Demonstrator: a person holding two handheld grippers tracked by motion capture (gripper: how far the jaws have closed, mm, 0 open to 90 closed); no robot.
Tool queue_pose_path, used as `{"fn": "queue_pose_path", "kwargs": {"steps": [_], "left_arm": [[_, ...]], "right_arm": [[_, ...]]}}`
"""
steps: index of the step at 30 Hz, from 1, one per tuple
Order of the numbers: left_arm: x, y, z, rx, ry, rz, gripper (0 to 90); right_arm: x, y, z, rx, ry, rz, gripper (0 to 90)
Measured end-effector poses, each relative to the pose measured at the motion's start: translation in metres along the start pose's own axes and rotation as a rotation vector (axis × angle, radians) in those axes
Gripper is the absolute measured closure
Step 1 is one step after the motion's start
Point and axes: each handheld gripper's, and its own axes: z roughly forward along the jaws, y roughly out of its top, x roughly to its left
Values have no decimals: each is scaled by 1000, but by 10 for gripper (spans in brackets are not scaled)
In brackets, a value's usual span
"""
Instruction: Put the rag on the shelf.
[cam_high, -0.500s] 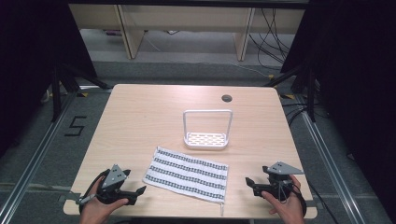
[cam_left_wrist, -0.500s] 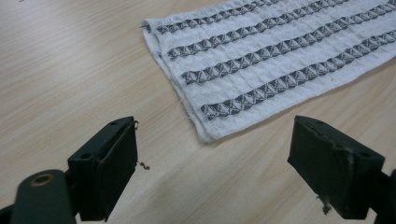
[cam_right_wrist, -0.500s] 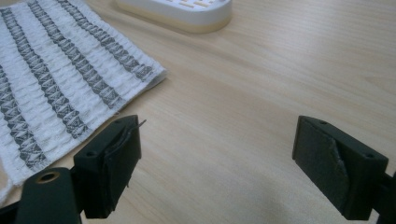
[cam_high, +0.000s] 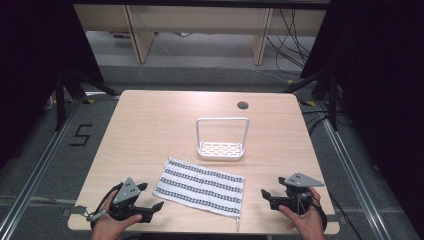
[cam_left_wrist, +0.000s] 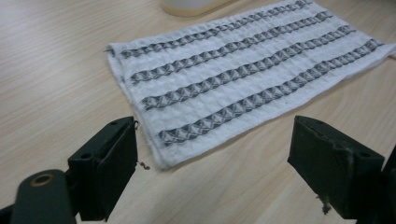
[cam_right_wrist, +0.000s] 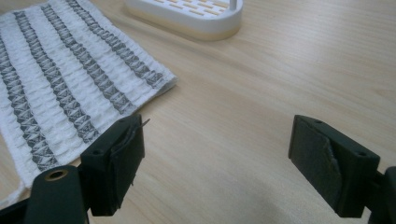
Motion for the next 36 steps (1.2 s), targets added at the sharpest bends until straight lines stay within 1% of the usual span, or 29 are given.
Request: {"fn": "queue_pose_path", "kwargs": {"steps": [1, 3, 4, 5, 6, 7, 10, 11, 12, 13, 14, 16, 17, 18, 19, 20, 21, 22, 23, 26, 28, 29, 30, 31, 32, 33, 34, 35, 36], "left_arm": [[-2, 1, 1, 6, -7, 13, 148], [-9, 2, 5, 2, -21, 1, 151], [-12, 3, 7, -3, -23, 16, 151], [-15, 4, 8, 10, -27, 16, 152], [-19, 6, 12, 10, -43, 28, 152], [-21, 8, 13, 24, -47, 52, 153], [-26, 10, 19, 10, -54, 59, 155], [-28, 12, 20, 24, -59, 73, 155], [-28, 14, 20, 43, -61, 103, 157], [-31, 14, 23, 14, -74, 75, 158], [-32, 16, 22, 32, -66, 86, 158], [-33, 17, 25, 26, -69, 95, 158], [-37, 18, 27, 6, -84, 80, 158], [-38, 20, 28, 20, -86, 98, 160], [-41, 20, 30, 5, -91, 86, 161], [-41, 20, 30, 5, -91, 86, 161], [-43, 23, 33, 23, -96, 107, 162], [-44, 24, 34, 33, -97, 119, 163], [-48, 24, 38, 4, -106, 93, 164], [-50, 27, 41, 14, -111, 106, 164], [-53, 30, 45, 9, -121, 106, 164], [-56, 32, 49, 5, -137, 106, 164], [-56, 32, 49, 5, -137, 106, 165], [-60, 34, 53, -10, -142, 94, 165], [-61, 36, 53, 24, -137, 127, 169], [-63, 36, 56, 3, -150, 118, 172], [-66, 37, 57, 11, -152, 117, 174], [-69, 39, 61, 1, -160, 127, 180], [-69, 39, 61, 1, -160, 127, 183]], "right_arm": [[0, 0, 0, 0, 0, -4, 198], [-1, 2, 0, -11, 0, -39, 204], [-1, 3, 1, -10, 0, -36, 209], [0, 3, 1, -11, -4, -32, 214], [-1, 4, 1, -10, 3, -35, 218], [-1, 5, 2, -10, 7, -39, 229], [0, 7, 4, -20, 14, -34, 257], [2, 7, 4, -20, 10, -20, 261], [1, 9, 5, -19, 12, -23, 270], [3, 10, 4, -6, 10, -4, 276], [0, 11, 6, -24, 8, -45, 279], [1, 13, 7, -20, -1, -59, 284], [1, 14, 8, -18, 11, -57, 288], [1, 15, 8, -14, 26, -62, 293], [4, 14, 8, -17, 28, -38, 297], [4, 14, 8, -17, 28, -38, 297], [4, 15, 7, -22, 10, -36, 298], [4, 15, 7, -18, 15, -34, 298], [3, 16, 7, -23, 20, -45, 299], [6, 18, 8, -25, 24, -27, 303], [7, 20, 11, -34, 35, -34, 303], [7, 23, 12, -35, 26, -65, 306], [7, 23, 12, -35, 26, -65, 306], [9, 25, 14, -39, 34, -56, 309], [9, 27, 15, -30, 39, -70, 322], [10, 28, 16, -23, 38, -69, 325], [12, 28, 17, -16, 38, -52, 326], [10, 31, 20, -19, 45, -87, 339], [10, 31, 20, -19, 45, -87, 339]]}}
